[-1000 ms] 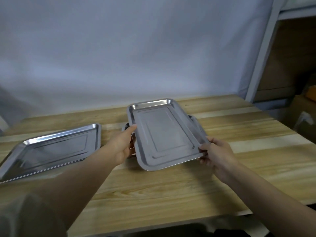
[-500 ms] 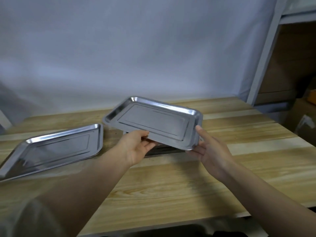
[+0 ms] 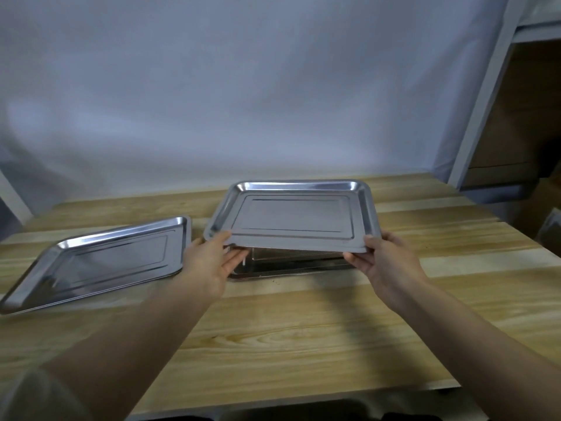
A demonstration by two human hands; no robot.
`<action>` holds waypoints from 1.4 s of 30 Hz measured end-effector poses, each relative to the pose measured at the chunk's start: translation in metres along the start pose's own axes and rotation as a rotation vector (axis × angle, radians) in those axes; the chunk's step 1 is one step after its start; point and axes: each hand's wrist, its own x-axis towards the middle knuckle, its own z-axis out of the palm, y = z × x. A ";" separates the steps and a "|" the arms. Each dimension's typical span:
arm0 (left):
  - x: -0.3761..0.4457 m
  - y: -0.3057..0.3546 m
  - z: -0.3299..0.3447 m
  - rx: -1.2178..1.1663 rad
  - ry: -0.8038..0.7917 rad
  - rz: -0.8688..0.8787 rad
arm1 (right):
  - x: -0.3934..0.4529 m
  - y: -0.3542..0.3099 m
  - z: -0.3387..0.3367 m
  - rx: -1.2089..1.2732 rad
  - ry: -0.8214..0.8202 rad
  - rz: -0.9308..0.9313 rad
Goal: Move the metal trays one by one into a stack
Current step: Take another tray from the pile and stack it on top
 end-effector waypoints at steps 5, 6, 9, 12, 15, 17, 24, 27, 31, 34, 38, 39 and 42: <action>0.006 0.004 -0.013 0.154 0.094 0.106 | 0.006 0.003 -0.005 -0.052 0.043 0.019; 0.006 0.002 -0.013 0.207 0.113 0.130 | 0.008 0.003 -0.006 -0.057 0.052 0.018; 0.009 -0.003 -0.015 0.385 0.160 0.206 | 0.013 -0.001 -0.008 -0.084 0.087 0.003; 0.011 -0.006 -0.016 0.519 0.175 0.263 | 0.022 -0.006 -0.013 -0.160 0.117 -0.019; 0.012 -0.009 -0.019 0.619 0.155 0.284 | 0.029 -0.009 -0.016 -0.327 0.127 -0.051; 0.013 -0.010 -0.020 0.658 0.144 0.293 | 0.031 -0.009 -0.016 -0.460 0.134 -0.102; 0.019 -0.013 -0.029 0.797 0.182 0.297 | 0.042 0.004 -0.015 -0.743 0.194 -0.216; 0.022 -0.014 -0.030 0.840 0.193 0.306 | 0.046 0.008 -0.018 -0.809 0.203 -0.225; 0.025 -0.018 -0.030 0.884 0.203 0.307 | 0.051 0.012 -0.021 -0.860 0.231 -0.238; 0.027 -0.020 -0.029 0.924 0.198 0.312 | 0.055 0.014 -0.024 -0.894 0.247 -0.267; 0.028 -0.020 -0.029 0.942 0.187 0.332 | 0.055 0.015 -0.027 -1.034 0.259 -0.301; 0.028 -0.020 -0.029 0.947 0.173 0.339 | 0.054 0.016 -0.027 -1.092 0.274 -0.330; 0.026 -0.021 -0.028 0.980 0.124 0.354 | 0.044 0.020 -0.023 -1.283 0.285 -0.503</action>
